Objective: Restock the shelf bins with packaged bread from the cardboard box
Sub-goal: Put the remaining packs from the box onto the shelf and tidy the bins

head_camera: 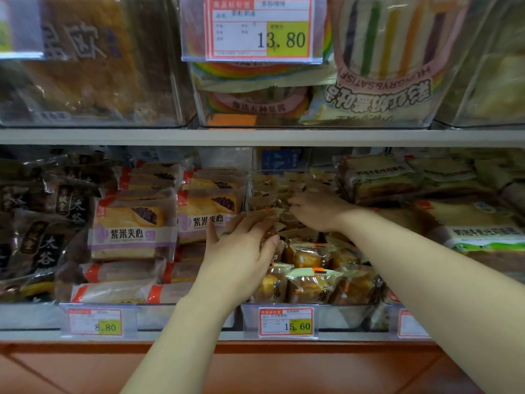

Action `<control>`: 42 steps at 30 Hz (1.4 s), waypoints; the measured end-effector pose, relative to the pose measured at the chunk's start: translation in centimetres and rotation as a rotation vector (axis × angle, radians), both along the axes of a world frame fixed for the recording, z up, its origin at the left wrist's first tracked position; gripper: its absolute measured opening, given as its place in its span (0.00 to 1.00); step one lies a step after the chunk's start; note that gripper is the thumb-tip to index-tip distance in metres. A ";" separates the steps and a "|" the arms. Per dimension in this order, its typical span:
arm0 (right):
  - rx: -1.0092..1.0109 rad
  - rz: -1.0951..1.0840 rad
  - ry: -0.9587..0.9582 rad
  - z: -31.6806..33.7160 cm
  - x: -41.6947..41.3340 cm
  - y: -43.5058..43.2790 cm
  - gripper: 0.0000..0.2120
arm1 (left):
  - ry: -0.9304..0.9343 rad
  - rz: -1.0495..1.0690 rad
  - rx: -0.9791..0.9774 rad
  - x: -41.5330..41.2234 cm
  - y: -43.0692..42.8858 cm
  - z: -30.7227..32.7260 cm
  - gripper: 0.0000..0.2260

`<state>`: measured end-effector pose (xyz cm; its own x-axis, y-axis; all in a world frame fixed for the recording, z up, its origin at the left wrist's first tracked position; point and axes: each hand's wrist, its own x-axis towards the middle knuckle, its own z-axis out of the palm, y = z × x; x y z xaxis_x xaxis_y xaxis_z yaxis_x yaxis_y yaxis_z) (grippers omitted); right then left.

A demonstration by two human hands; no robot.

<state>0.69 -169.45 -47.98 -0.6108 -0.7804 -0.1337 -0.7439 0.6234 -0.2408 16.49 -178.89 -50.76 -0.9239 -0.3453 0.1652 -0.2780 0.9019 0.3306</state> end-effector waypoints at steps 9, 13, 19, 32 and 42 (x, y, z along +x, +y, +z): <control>-0.146 0.054 -0.051 -0.7 0.1 -2.1 0.22 | 0.016 -0.006 0.016 0.2 0.0 0.0 0.20; -0.098 0.031 -0.078 -0.7 -0.8 -3.2 0.19 | 0.019 -0.004 0.038 0.5 -0.4 0.1 0.20; -0.105 0.035 0.150 -0.5 -0.2 -3.2 0.20 | 0.015 -0.007 0.034 0.8 -0.4 0.2 0.20; -0.392 -0.067 0.304 -1.2 -1.0 -5.1 0.05 | 0.035 -0.015 0.034 0.4 -0.8 -0.3 0.20; -0.256 -0.081 0.103 0.9 0.4 -3.9 0.11 | 0.184 0.009 0.093 1.3 -0.9 -0.8 0.17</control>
